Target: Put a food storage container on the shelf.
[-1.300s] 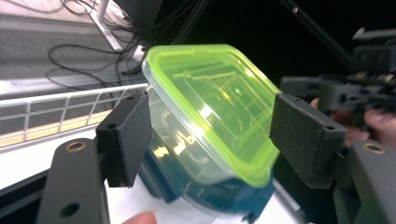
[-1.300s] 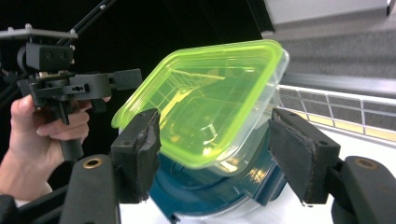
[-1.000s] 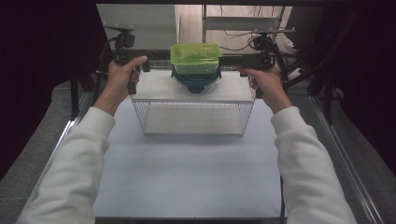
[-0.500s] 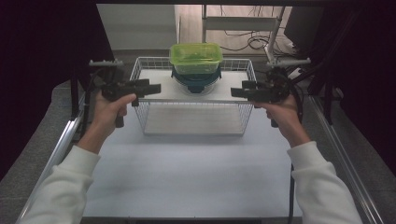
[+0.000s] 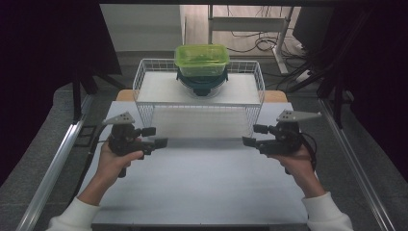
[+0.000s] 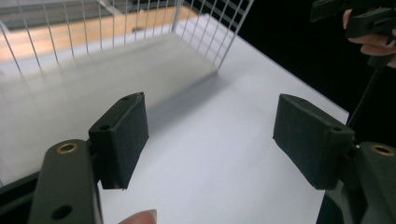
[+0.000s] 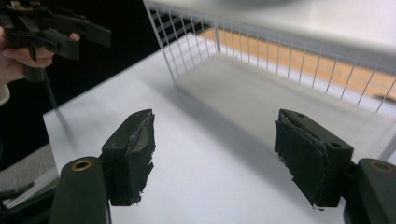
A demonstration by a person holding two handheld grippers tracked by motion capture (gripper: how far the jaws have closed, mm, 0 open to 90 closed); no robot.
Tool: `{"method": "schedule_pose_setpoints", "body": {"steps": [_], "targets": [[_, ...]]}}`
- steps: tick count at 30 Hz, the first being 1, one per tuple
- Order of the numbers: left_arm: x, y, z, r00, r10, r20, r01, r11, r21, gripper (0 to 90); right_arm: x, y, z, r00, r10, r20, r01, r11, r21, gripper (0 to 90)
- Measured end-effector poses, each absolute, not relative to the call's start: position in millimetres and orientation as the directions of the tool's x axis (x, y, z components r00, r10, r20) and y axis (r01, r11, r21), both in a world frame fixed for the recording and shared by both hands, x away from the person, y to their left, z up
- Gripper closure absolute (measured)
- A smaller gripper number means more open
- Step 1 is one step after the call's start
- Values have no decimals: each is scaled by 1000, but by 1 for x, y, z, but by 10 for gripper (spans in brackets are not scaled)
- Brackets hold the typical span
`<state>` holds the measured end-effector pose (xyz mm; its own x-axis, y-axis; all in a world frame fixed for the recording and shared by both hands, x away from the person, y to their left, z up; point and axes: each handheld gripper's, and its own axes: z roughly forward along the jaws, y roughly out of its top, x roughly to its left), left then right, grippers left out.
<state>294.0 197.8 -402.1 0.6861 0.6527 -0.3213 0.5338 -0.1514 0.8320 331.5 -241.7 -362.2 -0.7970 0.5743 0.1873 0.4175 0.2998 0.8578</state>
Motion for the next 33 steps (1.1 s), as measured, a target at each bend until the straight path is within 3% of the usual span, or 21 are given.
{"method": "schedule_pose_setpoints", "body": {"steps": [16,33], "targets": [[277,188,-464,655,694,-298,610,-253,751,261,312,-240,-455,-757,609,236,555,408,725,284],[278,183,-472,648,702,-296,623,-264,736,258,313,-244,-460,-743,625,239,563,391,729,278]]}}
